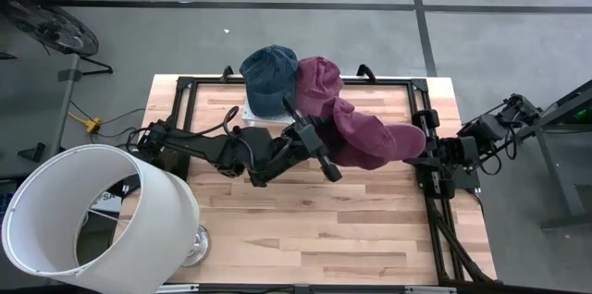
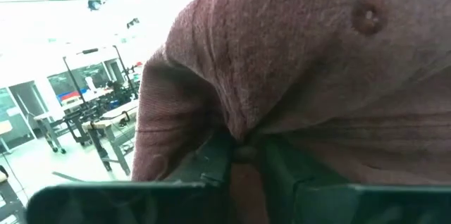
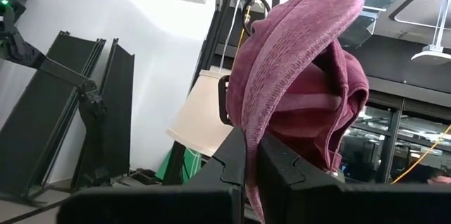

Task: Pick & Place hat
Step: Stack the dark red on top of the dark red cap on the shelf

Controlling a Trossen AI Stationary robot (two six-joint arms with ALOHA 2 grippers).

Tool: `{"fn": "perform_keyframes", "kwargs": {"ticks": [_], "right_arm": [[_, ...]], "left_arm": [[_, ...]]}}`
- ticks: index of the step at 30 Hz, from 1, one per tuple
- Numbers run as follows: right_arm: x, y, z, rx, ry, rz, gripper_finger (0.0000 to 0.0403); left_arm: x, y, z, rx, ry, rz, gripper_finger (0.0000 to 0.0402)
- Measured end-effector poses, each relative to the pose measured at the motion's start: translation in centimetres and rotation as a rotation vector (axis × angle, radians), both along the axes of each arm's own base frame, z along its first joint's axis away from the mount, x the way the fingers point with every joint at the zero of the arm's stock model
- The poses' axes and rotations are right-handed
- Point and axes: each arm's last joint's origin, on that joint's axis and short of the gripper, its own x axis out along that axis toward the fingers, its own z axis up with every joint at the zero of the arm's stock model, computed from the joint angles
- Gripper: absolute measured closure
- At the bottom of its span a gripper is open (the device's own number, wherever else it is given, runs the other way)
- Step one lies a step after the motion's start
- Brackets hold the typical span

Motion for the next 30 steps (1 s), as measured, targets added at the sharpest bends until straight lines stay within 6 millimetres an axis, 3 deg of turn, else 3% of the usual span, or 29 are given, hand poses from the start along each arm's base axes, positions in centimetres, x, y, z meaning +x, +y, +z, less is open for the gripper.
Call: {"fn": "perform_keyframes", "kwargs": {"ticks": [14, 21, 30], "right_arm": [[0.0, -0.1, 0.0, 0.025, 0.013, -0.040, 0.0394], [0.1, -0.5, 0.0, 0.103, 0.047, -0.130, 0.0349], [0.4, -1.4, -1.2, 0.163, 0.211, -0.503, 0.0305]], "left_arm": [[-0.1, 0.1, 0.0, -0.001, 0.011, 0.037, 0.0359], [-0.3, 0.3, 0.0, -0.002, 0.036, 0.093, 0.0359], [-1.3, 0.6, 0.1, 0.013, 0.112, 0.164, 0.0359]]}}
